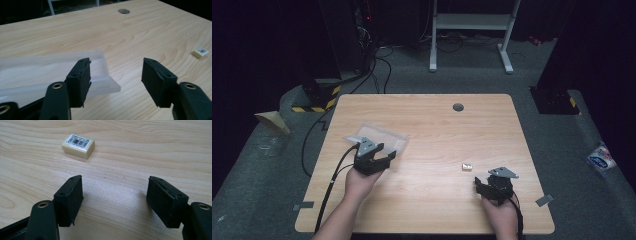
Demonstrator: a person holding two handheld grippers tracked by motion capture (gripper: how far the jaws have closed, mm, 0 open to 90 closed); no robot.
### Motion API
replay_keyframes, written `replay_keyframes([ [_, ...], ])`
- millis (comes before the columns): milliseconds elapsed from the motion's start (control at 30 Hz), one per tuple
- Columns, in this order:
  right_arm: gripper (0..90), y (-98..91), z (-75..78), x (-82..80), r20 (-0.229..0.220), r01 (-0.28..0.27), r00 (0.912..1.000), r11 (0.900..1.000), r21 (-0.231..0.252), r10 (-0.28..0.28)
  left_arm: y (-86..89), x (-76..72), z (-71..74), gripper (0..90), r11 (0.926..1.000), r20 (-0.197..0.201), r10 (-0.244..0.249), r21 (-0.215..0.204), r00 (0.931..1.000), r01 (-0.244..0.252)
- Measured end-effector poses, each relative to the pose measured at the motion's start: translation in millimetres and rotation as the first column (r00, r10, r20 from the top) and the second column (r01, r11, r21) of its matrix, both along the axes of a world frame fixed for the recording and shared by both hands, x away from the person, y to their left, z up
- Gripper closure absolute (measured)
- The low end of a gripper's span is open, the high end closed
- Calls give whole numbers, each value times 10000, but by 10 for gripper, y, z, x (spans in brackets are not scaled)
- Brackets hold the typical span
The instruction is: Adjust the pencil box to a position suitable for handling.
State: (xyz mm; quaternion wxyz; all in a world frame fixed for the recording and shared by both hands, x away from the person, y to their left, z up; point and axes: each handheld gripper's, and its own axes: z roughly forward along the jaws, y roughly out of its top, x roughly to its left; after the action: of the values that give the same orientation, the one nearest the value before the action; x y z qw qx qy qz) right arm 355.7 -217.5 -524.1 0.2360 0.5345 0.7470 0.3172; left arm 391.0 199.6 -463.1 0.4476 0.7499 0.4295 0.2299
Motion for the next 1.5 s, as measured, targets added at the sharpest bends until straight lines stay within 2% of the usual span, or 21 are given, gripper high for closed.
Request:
replay_keyframes([
  [133, 291, 0, 0, 0, 3, -4, 10000, 10000, -2, 4, -130, 17, -41, 419, 9998, -127, -120, 181, 9998, 122],
  [200, 319, -6, 1, -2, 41, 79, 10000, 10000, 11, -79, -187, 17, -72, 423, 9994, -152, -229, 259, 9996, 233],
  [300, 322, -6, 1, -2, 46, 77, 10000, 10000, 17, -77, -254, -3, -100, 424, 9989, -241, -442, 163, 9987, 446],
  [467, 326, -6, 1, -2, 55, 56, 10000, 10000, 15, -56, -284, 0, -143, 424, 9976, -333, -470, 491, 9983, 486],
  [767, 330, -6, 2, -3, 53, 37, 10000, 10000, 14, -37, -144, -58, -202, 429, 9969, -477, -372, 681, 9982, 404],
  [1000, 331, -3, 3, -5, 40, 55, 10000, 10000, 20, -55, 71, -120, -203, 432, 9958, -410, -16, 917, 9992, 54],
  [1067, 331, -3, 3, -5, 47, 45, 10000, 10000, 6, -45, 156, -137, -212, 432, 9955, -435, 206, 933, 9988, -165],
  [1167, 332, -4, 3, -4, 60, 36, 10000, 10000, -7, -36, 263, -166, -234, 450, 9935, -499, 317, 1112, 9983, -260],
  [1233, 332, -4, 3, -4, 57, 37, 10000, 10000, -4, -37, 310, -192, -245, 462, 9938, -585, 388, 1064, 9975, -324],
  [1333, 336, -3, 4, -5, 53, 31, 10000, 10000, 6, -31, 325, -211, -255, 483, 9949, -619, 402, 953, 9973, -342],
  [1500, 337, -3, 4, -5, 54, 23, 10000, 10000, 5, -23, 225, -172, -309, 497, 9959, -738, 291, 873, 9968, -226],
])
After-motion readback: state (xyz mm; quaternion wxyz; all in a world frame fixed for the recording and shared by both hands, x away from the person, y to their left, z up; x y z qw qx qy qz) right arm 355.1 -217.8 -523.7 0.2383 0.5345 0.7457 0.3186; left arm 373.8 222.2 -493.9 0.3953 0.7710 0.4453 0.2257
